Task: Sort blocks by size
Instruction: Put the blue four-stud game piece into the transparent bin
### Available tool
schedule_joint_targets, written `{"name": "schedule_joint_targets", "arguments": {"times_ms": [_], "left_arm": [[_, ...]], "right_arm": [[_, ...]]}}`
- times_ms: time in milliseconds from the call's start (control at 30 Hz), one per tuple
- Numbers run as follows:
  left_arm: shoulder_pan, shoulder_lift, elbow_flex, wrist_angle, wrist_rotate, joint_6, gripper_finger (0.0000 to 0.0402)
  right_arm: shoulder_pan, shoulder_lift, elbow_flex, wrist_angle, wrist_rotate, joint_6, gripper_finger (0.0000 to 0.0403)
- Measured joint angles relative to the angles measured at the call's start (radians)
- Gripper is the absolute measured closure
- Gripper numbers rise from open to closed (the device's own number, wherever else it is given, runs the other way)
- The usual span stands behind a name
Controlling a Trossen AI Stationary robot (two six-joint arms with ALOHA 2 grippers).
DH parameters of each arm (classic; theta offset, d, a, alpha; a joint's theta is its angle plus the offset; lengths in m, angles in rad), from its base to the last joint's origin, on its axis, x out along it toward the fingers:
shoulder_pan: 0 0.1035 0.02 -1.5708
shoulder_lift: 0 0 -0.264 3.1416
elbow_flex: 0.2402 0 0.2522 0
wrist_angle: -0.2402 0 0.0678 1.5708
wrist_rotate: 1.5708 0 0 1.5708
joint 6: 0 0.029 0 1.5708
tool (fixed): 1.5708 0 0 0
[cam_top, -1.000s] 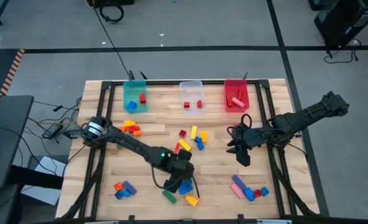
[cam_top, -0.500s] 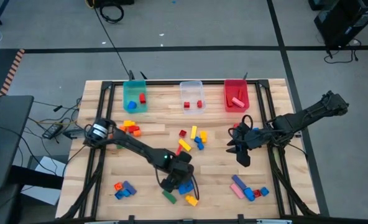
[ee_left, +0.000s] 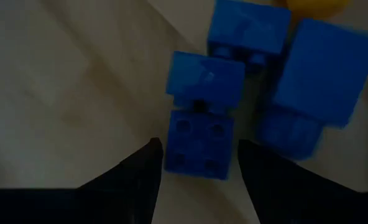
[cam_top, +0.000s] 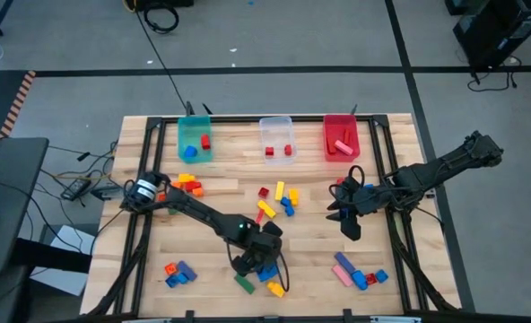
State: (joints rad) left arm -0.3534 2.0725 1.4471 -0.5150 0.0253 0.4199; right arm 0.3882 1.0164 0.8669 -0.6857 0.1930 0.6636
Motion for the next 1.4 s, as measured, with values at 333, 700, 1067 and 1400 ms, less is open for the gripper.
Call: {"name": "schedule_joint_targets", "arguments": {"times_ms": [333, 700, 1067, 1400], "left_arm": [[0.010, 0.024, 0.001, 0.013, 0.033, -0.037, 0.0247], [0.076, -0.067, 0.000, -0.023, 0.042, -0.089, 0.0261], [0.344, -0.265, 0.000, -0.028, 0.052, -0.066, 0.0261], [0.660, -0.281, 0.001, 0.170, 0.003, -0.328, 0.0261]], "right_arm": [[0.000, 0.000, 0.000, -0.002, 0.000, 0.000, 0.0245], [0.000, 0.000, 0.000, -0.004, -0.001, -0.003, 0.0245], [0.000, 0.000, -0.001, 0.003, 0.089, 0.048, 0.0245], [-0.002, 0.000, -0.001, 0.002, 0.205, 0.153, 0.0245]]}}
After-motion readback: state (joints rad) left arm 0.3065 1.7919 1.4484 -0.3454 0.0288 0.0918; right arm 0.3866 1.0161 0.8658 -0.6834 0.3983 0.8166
